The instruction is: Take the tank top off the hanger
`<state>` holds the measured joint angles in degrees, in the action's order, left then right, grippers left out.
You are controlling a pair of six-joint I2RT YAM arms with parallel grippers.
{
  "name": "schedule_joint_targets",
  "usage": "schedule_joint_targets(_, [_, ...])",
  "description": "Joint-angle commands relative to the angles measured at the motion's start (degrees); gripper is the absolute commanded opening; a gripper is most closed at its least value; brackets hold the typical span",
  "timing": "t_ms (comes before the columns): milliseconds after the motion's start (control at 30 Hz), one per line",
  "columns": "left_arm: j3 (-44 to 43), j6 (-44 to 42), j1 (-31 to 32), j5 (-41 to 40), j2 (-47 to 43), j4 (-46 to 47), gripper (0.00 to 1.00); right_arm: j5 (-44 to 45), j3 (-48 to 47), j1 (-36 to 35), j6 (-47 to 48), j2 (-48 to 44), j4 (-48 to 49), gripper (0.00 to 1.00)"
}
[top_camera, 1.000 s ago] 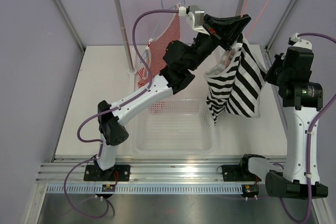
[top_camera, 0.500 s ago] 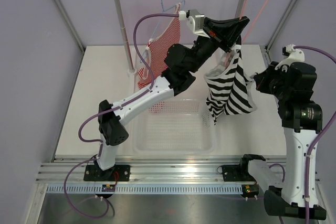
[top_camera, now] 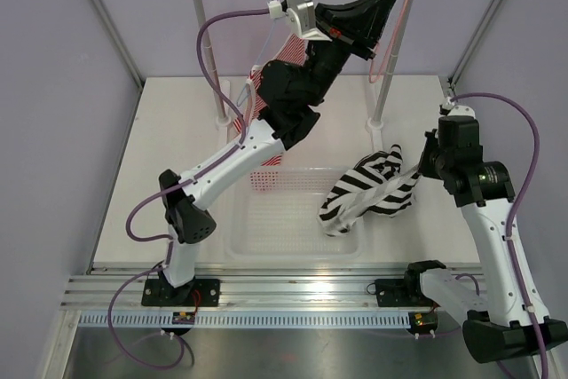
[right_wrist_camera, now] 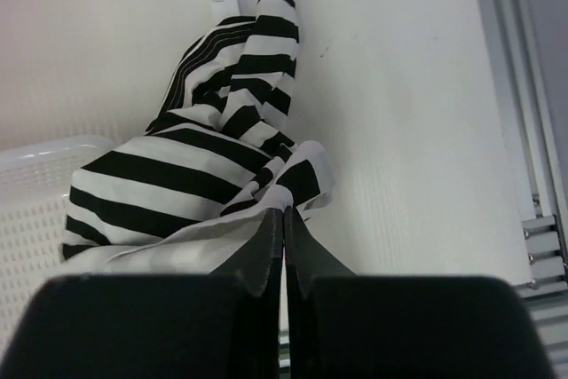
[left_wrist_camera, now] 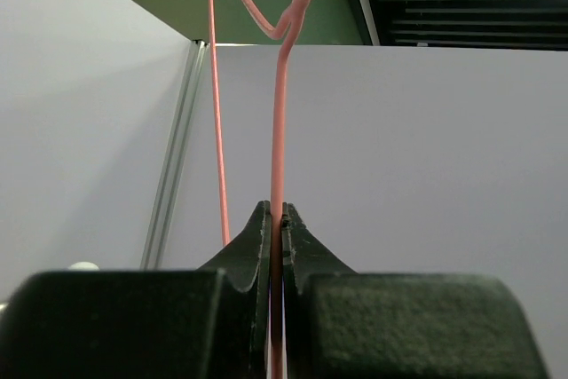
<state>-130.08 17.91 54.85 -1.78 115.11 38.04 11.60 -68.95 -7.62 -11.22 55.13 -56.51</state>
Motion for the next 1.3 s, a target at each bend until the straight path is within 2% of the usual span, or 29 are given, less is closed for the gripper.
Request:
schedule_joint_targets(0, [7.0, 1.3, -0.3, 0.6, -4.8, 4.7, 0.00, 8.0, -6.7, 0.0, -1.9, 0.8, -0.3, 0.00])
schedule_joint_targets(33, [15.4, 2.0, -0.3, 0.3, -8.6, 8.7, 0.00, 7.8, -10.5, 0.2, -2.3, 1.4, -0.4, 0.00])
schedule_joint_targets(133, [24.8, 1.4, -0.3, 0.8, -14.1, 11.3, 0.00, 6.7, -17.1, 0.3, -3.7, 2.4, -0.4, 0.00])
schedule_joint_targets(167, [30.6, 1.0, -0.3, 0.9, -17.7, 11.5, 0.00, 6.7, -18.6, 0.4, -3.9, 2.7, -0.4, 0.00])
schedule_joint_targets(400, [52.0, -1.0, -0.3, 0.0, -31.1, 14.7, 0.00, 12.1, -28.6, 3.1, -1.8, 7.3, -1.1, 0.00])
schedule_joint_targets(500, [56.7, -1.7, -0.3, -1.0, -34.8, 12.2, 0.00, 15.8, -30.4, 7.0, -0.3, 7.4, -0.7, 0.00])
schedule_joint_targets(567, [57.8, -2.2, -0.3, -2.5, -36.4, 8.9, 0.00, 18.8, -31.0, 7.2, 0.8, 6.9, 0.6, 0.00])
schedule_joint_targets(633, [56.7, -3.1, -0.3, -2.6, -38.0, 0.8, 0.00, 21.2, -32.1, 9.5, 1.3, 6.2, 1.5, 0.00])
schedule_joint_targets(800, [57.6, -3.5, -0.3, -5.1, -41.5, -11.1, 0.00, 21.6, -35.3, 9.8, 2.6, 8.6, 1.2, 0.00])
schedule_joint_targets(900, [56.7, -3.5, -0.2, -6.7, -42.8, -18.8, 0.00, 17.5, -35.2, 10.0, 1.6, 10.3, -0.7, 0.00])
schedule_joint_targets(933, [56.3, -3.7, 0.1, -6.8, -42.9, -22.6, 0.00, 10.7, -33.5, 10.0, 0.4, 10.3, -1.3, 0.00])
schedule_joint_targets(1000, [56.1, -4.2, 0.7, -7.4, -43.4, -25.5, 0.00, 3.2, -27.8, 10.0, -3.8, 7.2, 1.8, 0.00])
schedule_joint_targets(1067, [56.1, -5.0, 1.3, -10.4, -44.2, -30.2, 0.00, -6.1, -12.1, 10.0, -8.1, 2.1, 8.0, 0.00])
schedule_joint_targets(1267, [54.1, -4.3, 2.0, -15.2, -46.5, -38.1, 0.00, -11.3, 10.3, 10.0, -16.2, -5.5, 18.3, 0.00])
